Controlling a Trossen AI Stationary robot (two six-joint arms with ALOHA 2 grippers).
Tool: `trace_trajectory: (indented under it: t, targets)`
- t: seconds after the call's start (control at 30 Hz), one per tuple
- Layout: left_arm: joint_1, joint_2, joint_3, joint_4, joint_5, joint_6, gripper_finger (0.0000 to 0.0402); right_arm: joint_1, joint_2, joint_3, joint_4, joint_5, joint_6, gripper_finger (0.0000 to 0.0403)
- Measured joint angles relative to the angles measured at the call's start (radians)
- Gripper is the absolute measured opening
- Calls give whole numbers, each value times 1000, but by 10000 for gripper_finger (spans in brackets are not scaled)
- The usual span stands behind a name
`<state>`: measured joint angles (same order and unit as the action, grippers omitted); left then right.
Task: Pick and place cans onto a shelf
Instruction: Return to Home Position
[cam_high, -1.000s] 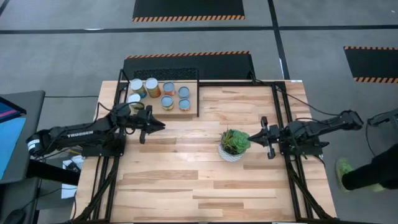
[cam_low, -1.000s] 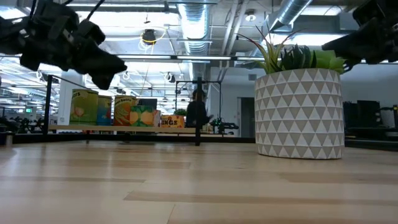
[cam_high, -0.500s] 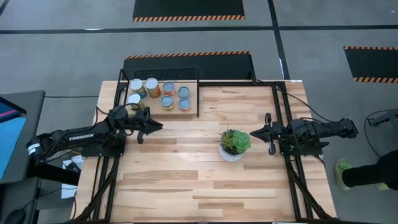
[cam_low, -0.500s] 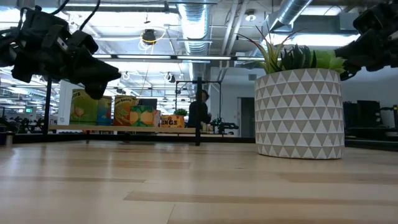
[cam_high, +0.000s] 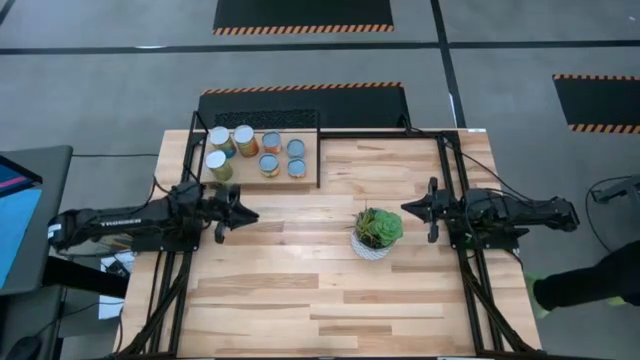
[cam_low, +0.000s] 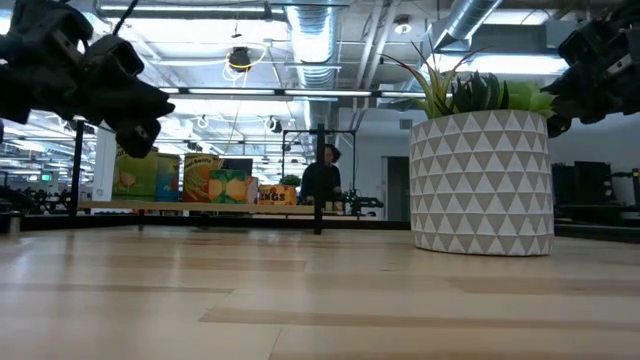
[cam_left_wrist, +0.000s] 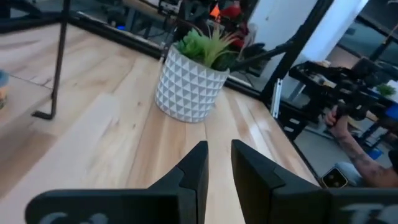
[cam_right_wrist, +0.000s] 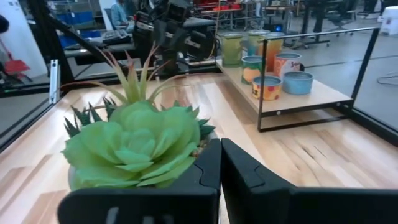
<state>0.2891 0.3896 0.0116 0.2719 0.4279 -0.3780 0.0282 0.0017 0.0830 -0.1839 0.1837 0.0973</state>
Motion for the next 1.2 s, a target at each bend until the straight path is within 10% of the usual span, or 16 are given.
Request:
trace_trajectory:
  t: [0.43, 1.2]
  targets:
    - [-336, -216, 0, -220, -375, 30, 57, -11, 0, 1, -6, 0, -43, 28]
    - [-353, -291, 5, -262, -384, 161, 57, -11, 0, 2, -17, 0, 8, 28]
